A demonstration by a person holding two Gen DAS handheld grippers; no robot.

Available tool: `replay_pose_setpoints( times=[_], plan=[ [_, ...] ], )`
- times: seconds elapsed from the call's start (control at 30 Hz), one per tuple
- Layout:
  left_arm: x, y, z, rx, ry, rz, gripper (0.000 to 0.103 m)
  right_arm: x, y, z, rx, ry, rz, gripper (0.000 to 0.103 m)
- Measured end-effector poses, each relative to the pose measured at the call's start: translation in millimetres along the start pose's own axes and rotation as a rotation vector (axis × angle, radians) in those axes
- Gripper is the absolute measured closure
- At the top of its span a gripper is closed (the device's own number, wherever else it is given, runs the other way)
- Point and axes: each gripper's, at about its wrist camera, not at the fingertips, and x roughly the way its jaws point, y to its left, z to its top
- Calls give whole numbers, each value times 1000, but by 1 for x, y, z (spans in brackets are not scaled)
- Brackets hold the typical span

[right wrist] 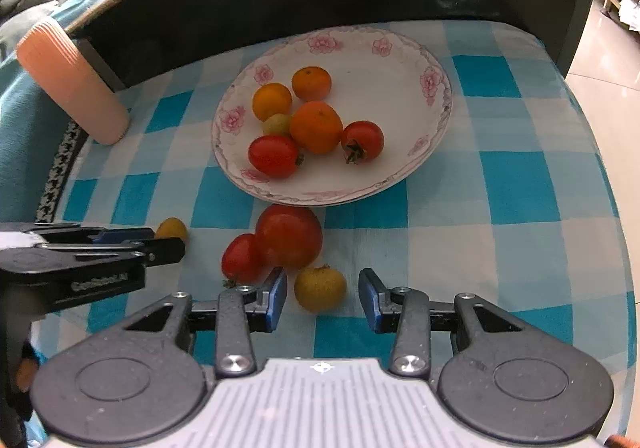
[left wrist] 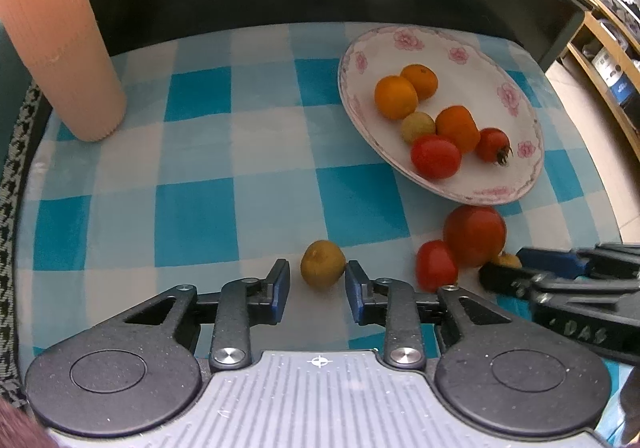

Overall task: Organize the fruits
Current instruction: 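Close the left gripper on a small tan fruit while the right gripper grasps another tan fruit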

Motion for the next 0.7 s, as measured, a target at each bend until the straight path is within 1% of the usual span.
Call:
replay_pose_setpoints(
  times=[0.1,0.23,0.27,0.33,0.37,0.4,0.5,0.7],
  plan=[
    [1,1,1,-3,1,-3,57,4,3,0,-27,6,-11,50],
    [5,-3,2,0,6,-2,56,3,5,-2,-45,2,-25,52],
    [5,-5,2,12,6,4,56,3,6,-3,-49,3,-34,52],
    [6,-9,1,24,11,4,57,2,9,-3,-71,4,-49,58],
    [5,-10,0,25,11,7,59,2,10,-4,-75,6,-49,60],
    [5,-11,0,23,10,9,63,0,12,-4,-82,3,-59,60],
    [-1,-14,-2,27,-1,5,66,-4,13,-6,-96,-4,-60,60],
    [-14,-20,-14,34,-16,-12,67,-22,8,-13,-85,-25,-38,60]
  ],
)
